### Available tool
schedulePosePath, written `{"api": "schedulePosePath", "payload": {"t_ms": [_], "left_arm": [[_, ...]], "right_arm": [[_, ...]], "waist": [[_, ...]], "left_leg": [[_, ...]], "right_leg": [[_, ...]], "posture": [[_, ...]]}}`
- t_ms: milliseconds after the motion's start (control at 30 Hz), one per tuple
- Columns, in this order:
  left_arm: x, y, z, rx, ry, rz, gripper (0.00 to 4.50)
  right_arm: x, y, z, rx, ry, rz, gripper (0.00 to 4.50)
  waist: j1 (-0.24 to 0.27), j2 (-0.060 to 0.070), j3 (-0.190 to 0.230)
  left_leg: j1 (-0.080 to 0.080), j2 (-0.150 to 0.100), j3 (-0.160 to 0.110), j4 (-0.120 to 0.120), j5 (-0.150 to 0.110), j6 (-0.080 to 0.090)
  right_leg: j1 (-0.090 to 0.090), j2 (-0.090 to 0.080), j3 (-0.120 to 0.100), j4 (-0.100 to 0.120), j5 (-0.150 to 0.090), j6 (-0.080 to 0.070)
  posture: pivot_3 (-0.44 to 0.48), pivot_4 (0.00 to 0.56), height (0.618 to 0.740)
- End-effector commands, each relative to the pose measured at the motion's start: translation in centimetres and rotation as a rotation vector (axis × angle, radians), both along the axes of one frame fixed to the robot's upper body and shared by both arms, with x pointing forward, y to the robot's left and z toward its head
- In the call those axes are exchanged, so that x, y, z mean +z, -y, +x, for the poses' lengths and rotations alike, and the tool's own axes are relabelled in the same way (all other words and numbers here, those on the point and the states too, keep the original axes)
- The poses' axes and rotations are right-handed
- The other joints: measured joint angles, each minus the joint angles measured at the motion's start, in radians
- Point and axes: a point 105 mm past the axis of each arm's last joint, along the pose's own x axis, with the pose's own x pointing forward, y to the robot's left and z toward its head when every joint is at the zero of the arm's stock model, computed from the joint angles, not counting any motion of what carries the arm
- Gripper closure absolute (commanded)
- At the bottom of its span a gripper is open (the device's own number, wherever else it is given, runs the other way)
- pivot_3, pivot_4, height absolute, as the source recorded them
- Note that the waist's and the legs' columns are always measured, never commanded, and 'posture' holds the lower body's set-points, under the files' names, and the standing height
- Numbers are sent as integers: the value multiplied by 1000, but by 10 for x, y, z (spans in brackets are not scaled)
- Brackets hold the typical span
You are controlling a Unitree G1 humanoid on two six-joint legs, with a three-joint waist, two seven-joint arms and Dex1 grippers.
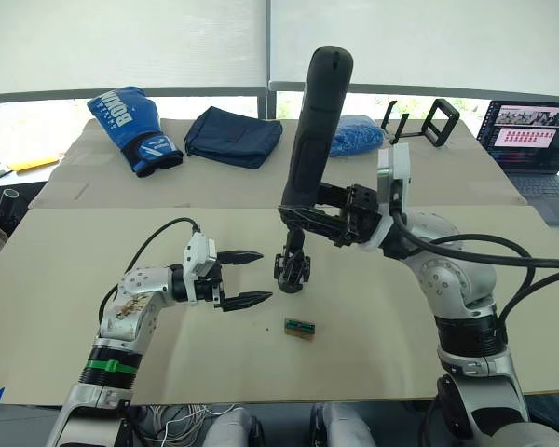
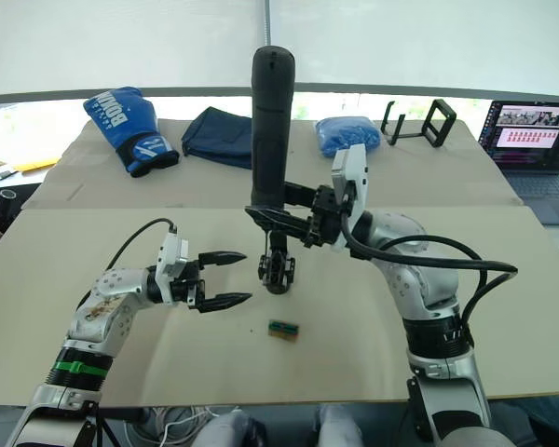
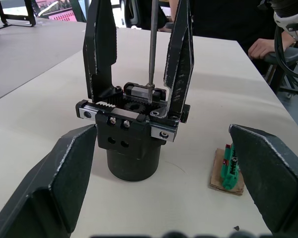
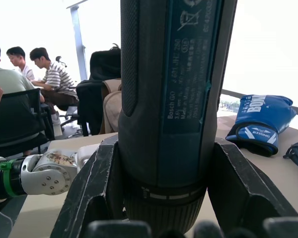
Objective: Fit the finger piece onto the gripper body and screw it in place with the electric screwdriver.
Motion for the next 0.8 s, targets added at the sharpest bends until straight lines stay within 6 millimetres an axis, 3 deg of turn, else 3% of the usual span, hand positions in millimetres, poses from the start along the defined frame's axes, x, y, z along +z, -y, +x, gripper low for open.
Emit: {"api": "schedulePosePath", "payload": {"t_ms": [33,800], "left_arm": [[5,2,-2,-12,40,-1,0],[0,3,-5,-15,31,3,0]], "right_arm": [[16,1,-8,20,70,18,2567],[9,1,-8,22,45,-3,2567]], "waist": [[0,0,0],[0,0,0]], "left_leg": [[0,0,0,0,0,0],[0,0,0,0,0,0]], "right_leg": [[0,0,0,0,0,0],[0,0,0,0,0,0]], "posture": [[0,150,740],[0,150,740]]}}
